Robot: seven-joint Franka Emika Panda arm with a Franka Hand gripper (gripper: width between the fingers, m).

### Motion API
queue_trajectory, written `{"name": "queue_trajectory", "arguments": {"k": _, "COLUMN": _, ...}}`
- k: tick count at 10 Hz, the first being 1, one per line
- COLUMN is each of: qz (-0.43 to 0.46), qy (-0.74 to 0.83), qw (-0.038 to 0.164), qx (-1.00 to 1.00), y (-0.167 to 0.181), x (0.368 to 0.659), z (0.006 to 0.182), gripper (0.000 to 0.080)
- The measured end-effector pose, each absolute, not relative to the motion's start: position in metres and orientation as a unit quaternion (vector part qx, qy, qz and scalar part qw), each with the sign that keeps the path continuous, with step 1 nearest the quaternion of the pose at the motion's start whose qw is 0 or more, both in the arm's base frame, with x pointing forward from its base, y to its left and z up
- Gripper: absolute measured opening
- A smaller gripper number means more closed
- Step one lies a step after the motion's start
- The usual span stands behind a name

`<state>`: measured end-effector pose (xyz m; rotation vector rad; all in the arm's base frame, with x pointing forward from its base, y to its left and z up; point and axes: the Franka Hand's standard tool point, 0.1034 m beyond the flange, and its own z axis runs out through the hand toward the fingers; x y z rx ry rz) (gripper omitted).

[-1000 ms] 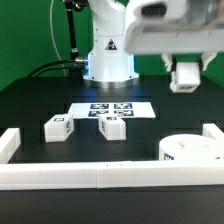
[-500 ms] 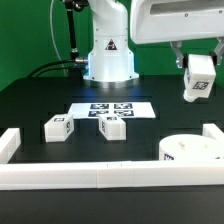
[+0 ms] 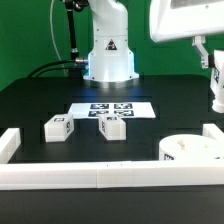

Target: Assemble stool

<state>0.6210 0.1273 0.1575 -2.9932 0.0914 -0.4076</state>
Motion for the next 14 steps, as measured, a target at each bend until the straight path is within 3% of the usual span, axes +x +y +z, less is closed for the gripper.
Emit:
{"name": "queue_trajectory", "arguments": {"k": 3, "qz": -0.246, "qy": 0.026, "qw": 0.070, "qx": -0.966, "y": 0.134, "x": 0.623, "z": 0.157, "gripper": 0.0324}}
{"name": "queue_trajectory", "arguments": {"k": 4, "qz": -0.273, "qy": 0.016, "qw": 0.070, "qx": -0.959, "y": 0.139, "x": 0.617, "z": 0.150, "gripper": 0.0324}}
{"name": "queue_trajectory", "arguments": {"k": 5, "qz": -0.275, "qy": -0.004, "qw": 0.059, "qx": -0.960, "y": 0.134, "x": 0.614, "z": 0.142, "gripper": 0.0324}}
{"name": "queue_trajectory", "arguments": {"k": 7, "qz": -0.272, "qy": -0.029, "qw": 0.035, "qx": -0.961, "y": 0.096, "x": 0.626, "z": 0.143, "gripper": 0.0324}}
{"name": "queue_trajectory", "arguments": {"k": 8, "qz": -0.271, "qy": -0.018, "qw": 0.035, "qx": -0.962, "y": 0.081, "x": 0.631, "z": 0.138, "gripper": 0.0324}}
{"name": "queue_trajectory", "arguments": {"k": 10, "qz": -0.265, "qy": -0.020, "qw": 0.041, "qx": -0.963, "y": 0.089, "x": 0.627, "z": 0.119, "gripper": 0.0324}}
{"name": "queue_trajectory", "arguments": {"k": 13, "qz": -0.233, "qy": -0.011, "qw": 0.066, "qx": -0.970, "y": 0.106, "x": 0.622, "z": 0.119, "gripper": 0.0324}}
{"name": "queue_trajectory", "arguments": {"k": 14, "qz": -0.234, "qy": -0.020, "qw": 0.064, "qx": -0.970, "y": 0.108, "x": 0.622, "z": 0.118, "gripper": 0.0324}}
